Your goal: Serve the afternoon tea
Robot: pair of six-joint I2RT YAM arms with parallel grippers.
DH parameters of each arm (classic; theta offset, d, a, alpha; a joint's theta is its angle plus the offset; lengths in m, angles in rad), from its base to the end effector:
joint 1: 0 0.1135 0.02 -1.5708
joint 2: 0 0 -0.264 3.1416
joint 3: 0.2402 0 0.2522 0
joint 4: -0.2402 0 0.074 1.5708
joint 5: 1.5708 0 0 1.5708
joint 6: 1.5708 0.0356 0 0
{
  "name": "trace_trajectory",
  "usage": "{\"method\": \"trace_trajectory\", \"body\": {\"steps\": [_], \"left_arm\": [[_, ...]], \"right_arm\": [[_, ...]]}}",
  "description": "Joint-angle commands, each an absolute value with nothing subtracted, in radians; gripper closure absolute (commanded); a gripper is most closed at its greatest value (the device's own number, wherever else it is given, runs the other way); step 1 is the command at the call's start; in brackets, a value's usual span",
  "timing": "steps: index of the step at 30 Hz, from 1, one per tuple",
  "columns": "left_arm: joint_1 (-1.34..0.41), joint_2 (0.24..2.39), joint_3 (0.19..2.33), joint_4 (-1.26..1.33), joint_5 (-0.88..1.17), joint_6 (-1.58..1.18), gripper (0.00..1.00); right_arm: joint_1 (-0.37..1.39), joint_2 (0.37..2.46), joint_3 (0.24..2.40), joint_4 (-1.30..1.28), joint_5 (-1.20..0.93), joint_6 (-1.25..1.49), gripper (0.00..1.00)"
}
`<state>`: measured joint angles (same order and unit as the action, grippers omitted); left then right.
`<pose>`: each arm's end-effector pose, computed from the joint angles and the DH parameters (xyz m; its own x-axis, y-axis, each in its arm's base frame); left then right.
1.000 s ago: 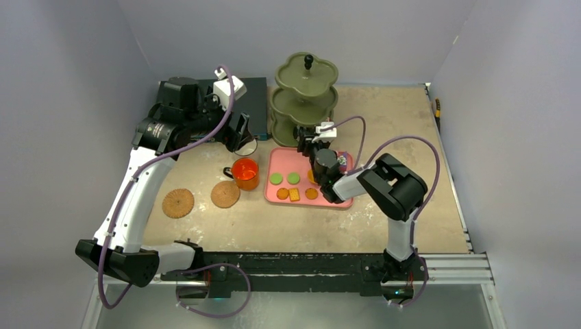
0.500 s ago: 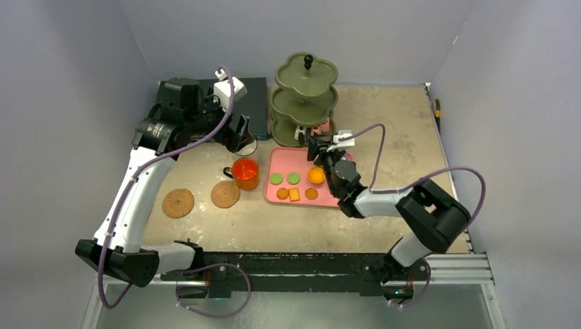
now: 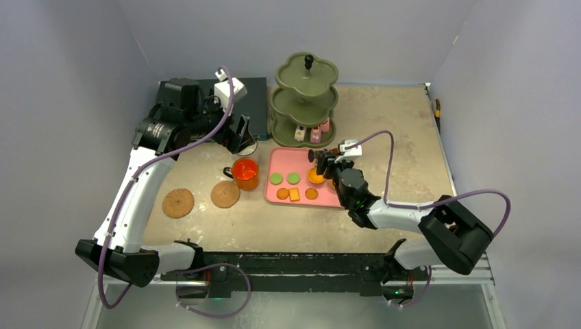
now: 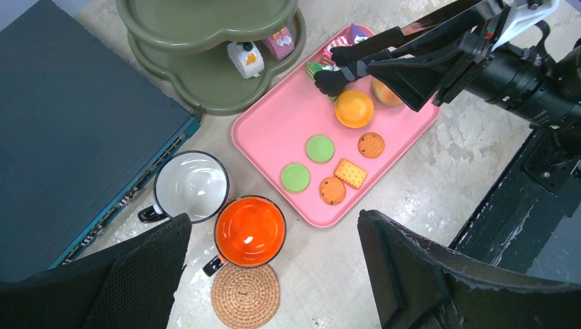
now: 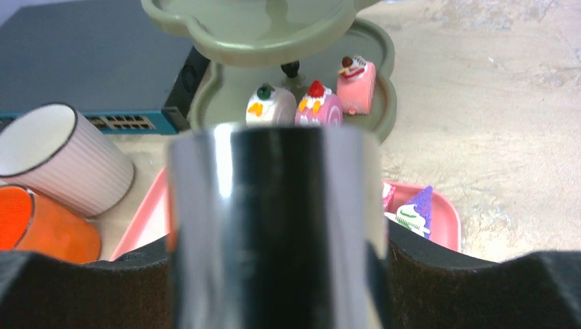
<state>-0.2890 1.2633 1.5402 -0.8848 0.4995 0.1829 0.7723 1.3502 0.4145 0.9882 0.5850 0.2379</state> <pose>0.2307 -0.0864 0.4297 -0.4243 0.2927 -0.8569 0.7162 0.6876 -0.1197 0.1995 0.1669 0.2149 -0.0075 0.2670 -0.9637 -0.1903 0.9457 0.2635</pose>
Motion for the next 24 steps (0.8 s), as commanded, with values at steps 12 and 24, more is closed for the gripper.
{"method": "trace_trajectory", "body": {"steps": [12, 24], "left_arm": [[-0.284, 1.245, 1.560, -0.865, 0.539, 0.158, 0.09], [-0.284, 1.250, 1.565, -0.862, 0.548, 0.152, 0.09]], "right_arm": [[0.760, 1.392, 0.421, 0.990, 0.604, 0.196, 0.41], [0.743, 1.388, 0.466, 0.979, 0.598, 0.142, 0.42]]}}
